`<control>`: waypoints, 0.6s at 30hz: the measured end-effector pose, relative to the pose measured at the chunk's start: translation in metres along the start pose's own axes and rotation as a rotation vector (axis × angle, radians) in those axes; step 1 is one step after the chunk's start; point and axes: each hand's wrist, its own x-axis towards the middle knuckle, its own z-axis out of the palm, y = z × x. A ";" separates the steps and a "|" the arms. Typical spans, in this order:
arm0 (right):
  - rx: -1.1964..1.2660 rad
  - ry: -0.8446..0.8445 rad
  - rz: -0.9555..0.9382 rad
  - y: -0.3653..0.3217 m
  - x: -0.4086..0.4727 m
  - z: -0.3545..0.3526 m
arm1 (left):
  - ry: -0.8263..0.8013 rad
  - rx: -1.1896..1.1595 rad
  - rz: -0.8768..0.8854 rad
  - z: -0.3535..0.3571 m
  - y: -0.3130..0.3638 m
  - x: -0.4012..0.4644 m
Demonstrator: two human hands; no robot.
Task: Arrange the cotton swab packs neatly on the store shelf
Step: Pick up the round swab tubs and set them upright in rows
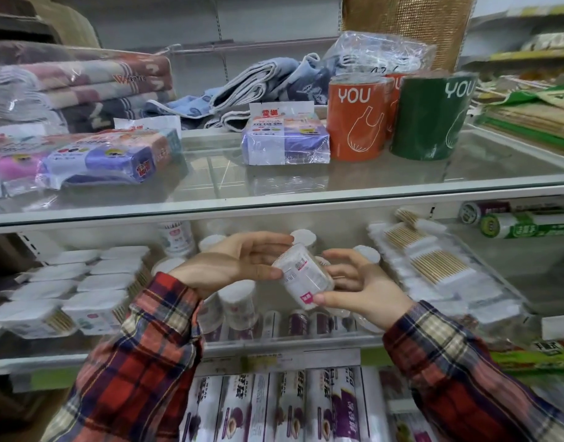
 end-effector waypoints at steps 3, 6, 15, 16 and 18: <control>0.039 -0.004 -0.021 -0.006 -0.001 -0.004 | 0.020 -0.047 0.003 0.001 -0.005 -0.004; 0.063 -0.009 -0.051 -0.011 0.000 -0.006 | 0.017 -0.071 0.028 0.005 -0.011 -0.009; 0.110 -0.020 -0.097 -0.018 0.004 -0.010 | 0.148 -0.121 0.117 0.025 -0.026 -0.023; 0.115 -0.017 -0.095 -0.017 0.004 -0.010 | 0.164 -0.125 0.121 0.027 -0.029 -0.024; 0.111 -0.020 -0.091 -0.016 0.005 -0.009 | 0.185 -0.156 0.125 0.031 -0.033 -0.025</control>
